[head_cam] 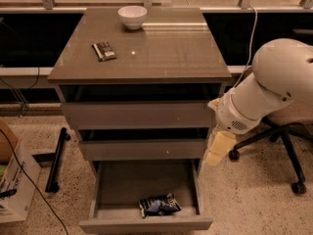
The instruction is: Pick blue chip bag from bottom drawer and place on counter
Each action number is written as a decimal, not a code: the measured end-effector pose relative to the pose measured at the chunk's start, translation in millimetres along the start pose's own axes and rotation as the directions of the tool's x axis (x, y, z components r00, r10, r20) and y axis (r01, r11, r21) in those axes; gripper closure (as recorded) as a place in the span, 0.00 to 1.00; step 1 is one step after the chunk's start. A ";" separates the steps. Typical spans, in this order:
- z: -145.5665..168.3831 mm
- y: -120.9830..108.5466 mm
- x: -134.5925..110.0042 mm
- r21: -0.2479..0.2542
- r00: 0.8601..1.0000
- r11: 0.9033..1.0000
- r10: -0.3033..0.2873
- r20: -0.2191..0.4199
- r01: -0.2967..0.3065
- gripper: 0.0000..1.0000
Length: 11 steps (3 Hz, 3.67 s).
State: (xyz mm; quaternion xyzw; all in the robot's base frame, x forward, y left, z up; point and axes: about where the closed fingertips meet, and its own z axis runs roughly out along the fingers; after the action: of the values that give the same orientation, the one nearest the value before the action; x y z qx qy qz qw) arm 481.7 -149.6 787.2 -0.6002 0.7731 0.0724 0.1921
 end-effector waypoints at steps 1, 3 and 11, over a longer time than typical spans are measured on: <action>22.4 3.1 -11.2 -0.019 1.000 1.000 -0.010 0.007 0.010 0.00; 157.1 13.7 -1.4 -0.135 0.999 0.991 0.031 0.030 -0.026 0.00; 431.5 17.6 114.1 -0.315 0.990 0.943 0.131 0.061 -0.105 0.00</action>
Offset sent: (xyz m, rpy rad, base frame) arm 0.0278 0.0687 -0.1265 0.0836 0.1058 0.0202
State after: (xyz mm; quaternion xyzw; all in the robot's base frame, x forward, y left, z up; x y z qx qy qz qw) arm 532.1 -99.8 346.1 -0.5722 0.7780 0.2290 0.1219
